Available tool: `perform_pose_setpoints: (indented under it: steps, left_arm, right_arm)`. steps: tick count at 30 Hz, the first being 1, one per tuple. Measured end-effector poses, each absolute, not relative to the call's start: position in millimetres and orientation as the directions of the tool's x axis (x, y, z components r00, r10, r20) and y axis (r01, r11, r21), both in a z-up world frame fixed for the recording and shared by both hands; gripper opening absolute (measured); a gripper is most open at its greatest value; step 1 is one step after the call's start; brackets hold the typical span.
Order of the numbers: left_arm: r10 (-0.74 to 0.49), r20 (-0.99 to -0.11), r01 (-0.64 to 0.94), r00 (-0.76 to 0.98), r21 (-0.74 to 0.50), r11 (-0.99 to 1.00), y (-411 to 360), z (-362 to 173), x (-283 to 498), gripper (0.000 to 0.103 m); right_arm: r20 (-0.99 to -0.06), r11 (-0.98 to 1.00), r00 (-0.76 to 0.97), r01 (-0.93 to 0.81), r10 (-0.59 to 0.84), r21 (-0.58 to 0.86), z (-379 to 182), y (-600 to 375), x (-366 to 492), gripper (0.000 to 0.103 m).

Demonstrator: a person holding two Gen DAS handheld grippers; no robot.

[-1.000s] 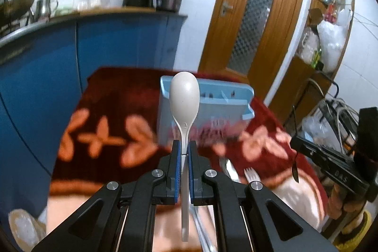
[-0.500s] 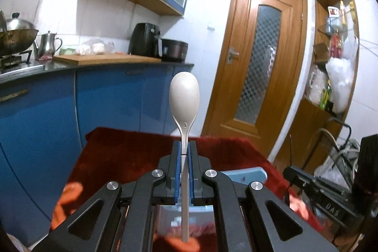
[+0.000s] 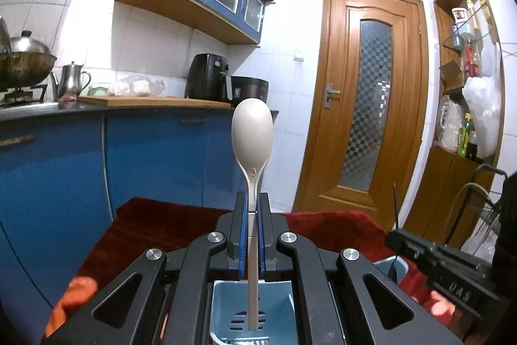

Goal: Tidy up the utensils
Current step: 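Lift the white spoon with the left tool and lower it into the blue caddy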

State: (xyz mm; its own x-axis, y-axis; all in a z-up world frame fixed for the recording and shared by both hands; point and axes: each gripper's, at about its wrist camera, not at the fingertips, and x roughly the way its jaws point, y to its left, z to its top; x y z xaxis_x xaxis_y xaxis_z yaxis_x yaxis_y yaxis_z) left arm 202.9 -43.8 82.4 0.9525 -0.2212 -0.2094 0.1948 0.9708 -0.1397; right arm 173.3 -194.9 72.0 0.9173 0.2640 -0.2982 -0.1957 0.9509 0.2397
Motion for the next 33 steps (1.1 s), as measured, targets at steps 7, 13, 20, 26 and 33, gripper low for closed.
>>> perform_pose_setpoints:
  steps: [7,13,20,26,33]
  left_arm:
    - [-0.246,-0.217,0.207,0.945,-0.188,0.960,-41,64,206,0.006]
    - [-0.260,-0.236,0.219,0.936,-0.186,0.958,-42,58,202,0.006]
    - [-0.269,-0.274,0.230,0.923,-0.166,0.959,-42,53,195,0.006]
    - [-0.270,-0.286,0.232,0.920,-0.158,0.960,-41,53,190,0.006]
    - [-0.266,-0.300,0.229,0.916,-0.153,0.961,-42,54,185,0.028]
  right_arm:
    - [-0.299,0.950,0.916,-0.198,0.267,0.240,58,-196,182,0.008]
    - [-0.313,0.958,0.915,-0.197,0.255,0.206,54,-191,175,0.008]
    - [-0.344,0.965,0.906,-0.197,0.245,0.171,55,-186,169,0.008]
    - [-0.371,0.965,0.895,-0.197,0.249,0.172,52,-185,165,0.009]
    - [-0.370,0.960,0.890,-0.209,0.265,0.185,55,-183,158,0.024]
